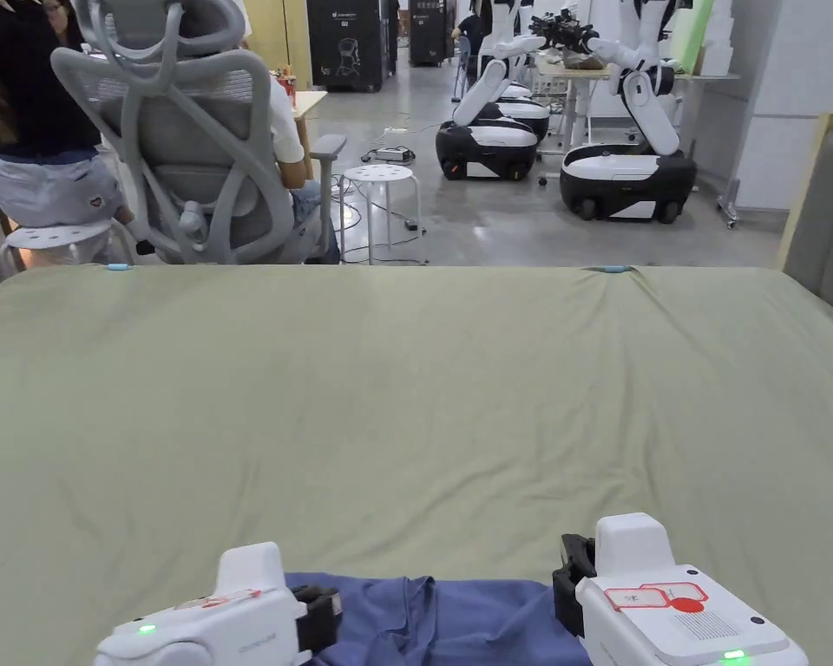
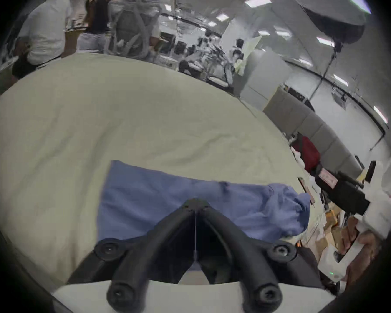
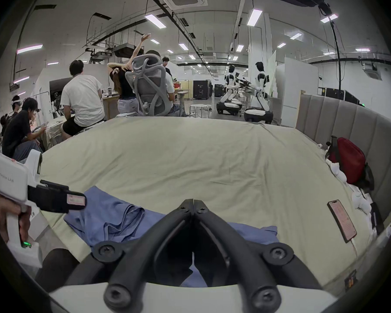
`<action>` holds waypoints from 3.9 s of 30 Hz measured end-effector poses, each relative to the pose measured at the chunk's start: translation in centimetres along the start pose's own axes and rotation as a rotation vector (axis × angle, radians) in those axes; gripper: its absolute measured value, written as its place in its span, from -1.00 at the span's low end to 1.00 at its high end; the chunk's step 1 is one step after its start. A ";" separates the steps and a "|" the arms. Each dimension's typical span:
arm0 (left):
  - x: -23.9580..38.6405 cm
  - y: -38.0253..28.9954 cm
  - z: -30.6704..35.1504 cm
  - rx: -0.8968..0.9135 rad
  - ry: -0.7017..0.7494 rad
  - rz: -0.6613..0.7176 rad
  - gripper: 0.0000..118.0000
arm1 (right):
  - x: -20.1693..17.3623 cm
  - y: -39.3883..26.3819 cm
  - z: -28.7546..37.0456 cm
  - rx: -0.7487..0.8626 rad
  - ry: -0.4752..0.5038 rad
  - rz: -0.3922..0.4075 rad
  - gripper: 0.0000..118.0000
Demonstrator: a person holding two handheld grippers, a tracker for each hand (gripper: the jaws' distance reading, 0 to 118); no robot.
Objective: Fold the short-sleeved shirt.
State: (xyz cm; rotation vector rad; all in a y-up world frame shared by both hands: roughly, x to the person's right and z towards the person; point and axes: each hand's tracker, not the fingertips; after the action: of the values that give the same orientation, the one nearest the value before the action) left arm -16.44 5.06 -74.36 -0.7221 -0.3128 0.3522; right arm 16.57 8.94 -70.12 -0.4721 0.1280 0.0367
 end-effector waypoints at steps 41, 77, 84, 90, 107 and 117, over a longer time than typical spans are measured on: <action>4.7 1.5 1.8 0.166 0.158 -0.361 -0.83 | 1.9 -0.6 1.4 -0.023 -0.081 0.010 -1.00; 13.7 -3.3 -6.2 -0.164 -0.290 -0.018 -1.00 | 8.9 -3.4 3.5 -0.037 -0.099 -0.087 -1.00; 16.2 -8.3 -11.1 -0.261 -0.327 0.006 -1.00 | 8.8 -3.5 3.8 -0.066 -0.086 -0.077 -1.00; 16.9 -8.4 -11.0 -0.256 -0.333 -0.014 -1.00 | 8.7 -3.8 4.0 -0.082 -0.093 -0.058 -1.00; -0.7 -3.4 -0.4 0.009 -0.265 0.347 0.82 | 4.5 -5.6 -5.7 -0.330 0.079 -0.160 -1.00; -2.9 -6.1 -7.1 -0.057 -0.489 0.703 0.40 | 5.7 -5.9 -6.7 -0.337 0.090 -0.226 -1.00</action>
State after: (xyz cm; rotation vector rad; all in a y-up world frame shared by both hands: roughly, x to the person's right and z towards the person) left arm -14.98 -4.52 -75.64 -0.7832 -0.5268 1.2005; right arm 21.86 0.62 -74.15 -0.8227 0.1573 -0.1875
